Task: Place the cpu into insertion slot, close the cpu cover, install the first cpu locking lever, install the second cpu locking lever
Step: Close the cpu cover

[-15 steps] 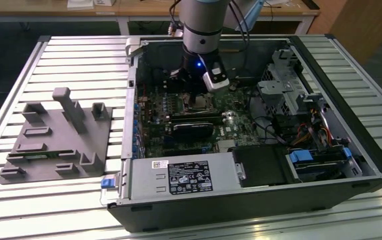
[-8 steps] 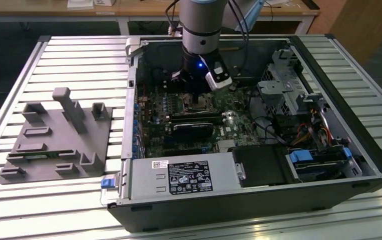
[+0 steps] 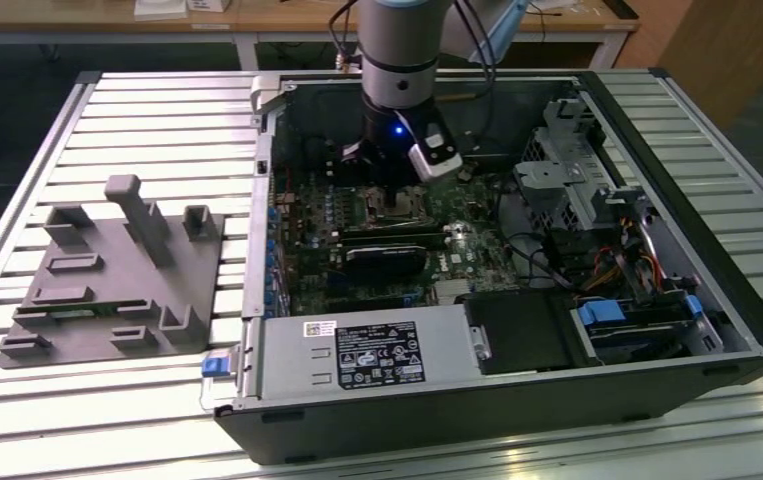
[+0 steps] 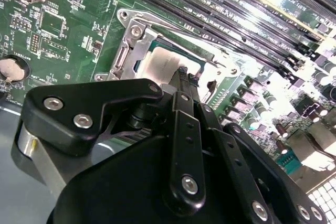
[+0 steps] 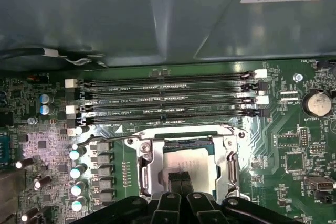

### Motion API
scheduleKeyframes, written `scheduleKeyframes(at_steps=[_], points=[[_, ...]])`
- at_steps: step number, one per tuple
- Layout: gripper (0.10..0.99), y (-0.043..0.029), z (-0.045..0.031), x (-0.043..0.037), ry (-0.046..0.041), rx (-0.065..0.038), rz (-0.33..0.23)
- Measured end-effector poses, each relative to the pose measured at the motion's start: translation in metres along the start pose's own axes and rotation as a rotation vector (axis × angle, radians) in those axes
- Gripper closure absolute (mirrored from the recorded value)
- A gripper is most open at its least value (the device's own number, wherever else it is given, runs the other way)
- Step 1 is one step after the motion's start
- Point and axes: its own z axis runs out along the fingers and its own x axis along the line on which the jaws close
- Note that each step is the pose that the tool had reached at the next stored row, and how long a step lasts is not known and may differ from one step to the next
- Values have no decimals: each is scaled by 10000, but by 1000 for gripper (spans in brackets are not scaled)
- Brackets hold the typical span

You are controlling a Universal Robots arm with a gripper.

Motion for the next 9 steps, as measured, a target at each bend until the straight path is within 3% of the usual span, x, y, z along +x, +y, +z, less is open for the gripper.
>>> scheduleKeyframes(at_steps=[9], points=[[980,10,19,103,0,0,-1]])
